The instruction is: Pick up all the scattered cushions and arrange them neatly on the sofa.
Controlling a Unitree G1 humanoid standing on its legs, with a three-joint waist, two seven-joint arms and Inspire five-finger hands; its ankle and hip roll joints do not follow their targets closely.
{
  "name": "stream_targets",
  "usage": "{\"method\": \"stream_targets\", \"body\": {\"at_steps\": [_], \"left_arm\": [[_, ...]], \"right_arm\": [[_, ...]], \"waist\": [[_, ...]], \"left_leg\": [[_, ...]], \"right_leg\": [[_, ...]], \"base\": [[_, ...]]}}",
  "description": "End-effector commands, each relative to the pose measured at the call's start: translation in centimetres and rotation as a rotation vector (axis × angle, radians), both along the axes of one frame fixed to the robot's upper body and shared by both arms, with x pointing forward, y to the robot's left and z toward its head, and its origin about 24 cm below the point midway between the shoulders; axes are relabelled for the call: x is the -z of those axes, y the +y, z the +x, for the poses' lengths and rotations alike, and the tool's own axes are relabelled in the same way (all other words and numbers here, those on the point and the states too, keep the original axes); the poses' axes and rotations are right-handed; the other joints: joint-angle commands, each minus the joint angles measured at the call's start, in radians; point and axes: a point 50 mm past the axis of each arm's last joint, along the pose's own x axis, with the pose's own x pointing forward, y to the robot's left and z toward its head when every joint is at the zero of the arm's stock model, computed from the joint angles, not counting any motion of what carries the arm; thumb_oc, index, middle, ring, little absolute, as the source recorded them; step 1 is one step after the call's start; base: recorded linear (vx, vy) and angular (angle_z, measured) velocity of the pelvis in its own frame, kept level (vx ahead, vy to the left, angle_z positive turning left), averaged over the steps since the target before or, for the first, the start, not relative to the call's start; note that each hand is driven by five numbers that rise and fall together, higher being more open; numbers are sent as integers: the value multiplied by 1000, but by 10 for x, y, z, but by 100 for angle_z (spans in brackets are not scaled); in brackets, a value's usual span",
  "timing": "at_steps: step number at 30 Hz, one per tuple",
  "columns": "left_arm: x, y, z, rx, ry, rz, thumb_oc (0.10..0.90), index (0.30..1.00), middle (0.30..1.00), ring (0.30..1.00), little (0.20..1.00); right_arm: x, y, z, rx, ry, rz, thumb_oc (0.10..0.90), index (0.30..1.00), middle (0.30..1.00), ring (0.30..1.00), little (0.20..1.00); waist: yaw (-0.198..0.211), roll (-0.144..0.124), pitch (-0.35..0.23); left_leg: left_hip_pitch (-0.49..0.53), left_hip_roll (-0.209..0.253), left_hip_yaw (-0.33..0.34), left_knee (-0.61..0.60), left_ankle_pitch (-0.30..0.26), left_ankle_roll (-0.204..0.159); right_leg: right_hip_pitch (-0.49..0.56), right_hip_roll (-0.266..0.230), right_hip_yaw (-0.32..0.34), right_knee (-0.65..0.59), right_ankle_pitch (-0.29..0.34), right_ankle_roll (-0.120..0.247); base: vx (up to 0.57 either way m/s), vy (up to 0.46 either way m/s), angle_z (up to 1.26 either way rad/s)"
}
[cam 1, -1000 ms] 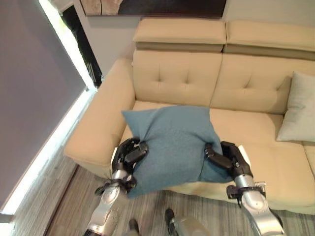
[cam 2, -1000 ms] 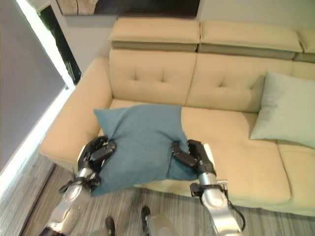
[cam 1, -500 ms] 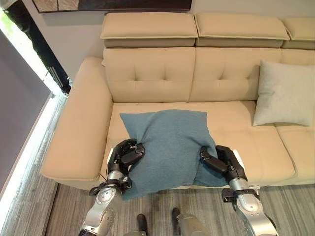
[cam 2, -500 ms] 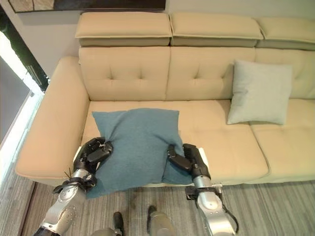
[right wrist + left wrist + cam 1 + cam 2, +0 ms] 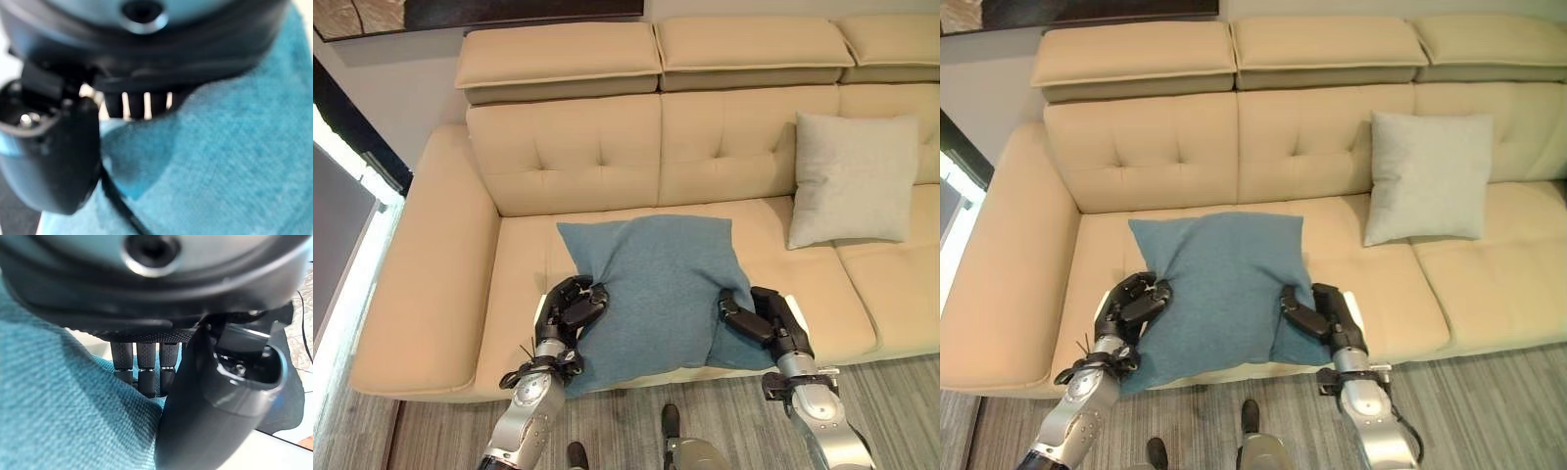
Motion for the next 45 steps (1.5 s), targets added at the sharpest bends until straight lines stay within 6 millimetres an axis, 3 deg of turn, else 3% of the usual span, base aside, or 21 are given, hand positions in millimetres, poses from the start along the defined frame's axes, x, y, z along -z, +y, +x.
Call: {"method": "stream_targets", "body": {"at_steps": [1, 4, 6, 9, 16, 19, 23, 25, 30, 37, 43, 45], "left_arm": [[-62, -25, 12, 150, -342, -79, 400, 300, 300, 300, 300], [-61, -27, 12, 156, -336, -80, 400, 300, 300, 300, 300], [-62, -28, 12, 164, -335, -71, 400, 300, 300, 300, 300], [-64, -27, 13, 160, -346, -74, 400, 300, 300, 300, 300], [-62, -23, 11, 160, -335, -51, 400, 300, 300, 300, 300], [-65, -16, 13, 142, -348, -13, 400, 300, 300, 300, 300], [-67, -11, 14, 126, -359, 16, 400, 300, 300, 300, 300], [-67, -11, 14, 120, -365, 26, 400, 300, 300, 300, 300], [-71, -9, 19, 132, -404, 118, 400, 300, 300, 300, 300], [-79, -5, 26, 82, -443, 186, 400, 300, 300, 300, 300], [-118, -16, 47, 22, -607, 226, 400, 300, 300, 300, 300], [-152, -28, 61, -12, -733, 237, 400, 300, 300, 300, 300]], "right_arm": [[-73, 37, 17, -170, -410, 97, 400, 300, 300, 300, 300], [-72, 36, 16, -164, -404, 96, 400, 300, 300, 300, 300], [-70, 33, 16, -140, -397, 102, 400, 300, 300, 300, 300], [-71, 31, 17, -120, -406, 105, 400, 300, 300, 300, 300], [-68, 40, 18, -139, -399, 128, 400, 300, 300, 300, 300], [-71, 48, 20, -163, -414, 144, 400, 300, 300, 300, 300], [-73, 49, 20, -166, -425, 148, 400, 300, 300, 300, 300], [-73, 49, 19, -161, -430, 147, 400, 300, 300, 300, 300], [-73, 47, 20, -148, -438, 138, 400, 300, 300, 300, 300], [-83, 50, 29, -136, -487, 99, 400, 300, 300, 300, 300], [-122, 65, 47, -132, -675, 34, 400, 300, 300, 300, 300], [-150, 78, 56, -115, -813, -13, 400, 300, 300, 300, 300]], "waist": [[4, -42, -82], [8, -49, -89], [22, -35, -91], [34, -29, -87], [41, -24, -117], [42, -20, -110], [36, -11, -97], [29, -5, -96], [18, -18, -108], [11, 6, -142], [10, 36, -140], [8, 55, -125]], "left_leg": [[-35, -47, 10, 159, -171, 9], [-63, -60, 13, 84, -179, 21], [-107, -62, 22, -48, -88, 10], [-129, -62, 17, -115, -50, 3], [-52, -85, 32, -147, -75, 41], [-9, -101, 70, -152, -108, 84], [10, -101, 72, -162, -117, 98], [28, -106, 59, -175, -120, 97], [41, -125, 41, -195, -126, 83], [66, -106, 42, -255, -98, 55], [27, -93, 26, -256, -81, 31], [-12, -91, 19, -256, -66, 24]], "right_leg": [[9, -4, -5, 48, -130, 30], [39, -6, -9, 34, -144, 36], [75, 16, -10, 11, -161, 42], [102, 28, 1, 7, -177, 45], [110, -10, 42, 73, -195, 76], [40, -54, 56, 245, -157, 120], [-29, -64, 78, 363, -127, 135], [-50, -56, 84, 334, -134, 124], [-33, -26, 81, 95, -129, 107], [28, -7, 58, -8, -111, 91], [37, 4, 29, -67, -105, 81], [9, 8, 23, -68, -104, 78]], "base": [[185, -47, -1], [167, -6, 14], [216, 45, 25], [193, 78, 14], [212, 169, -23], [106, 174, -37], [71, 88, -11], [104, 8, -3], [96, -67, 10], [124, -112, 9], [20, -72, 10], [-88, -40, 5]]}}
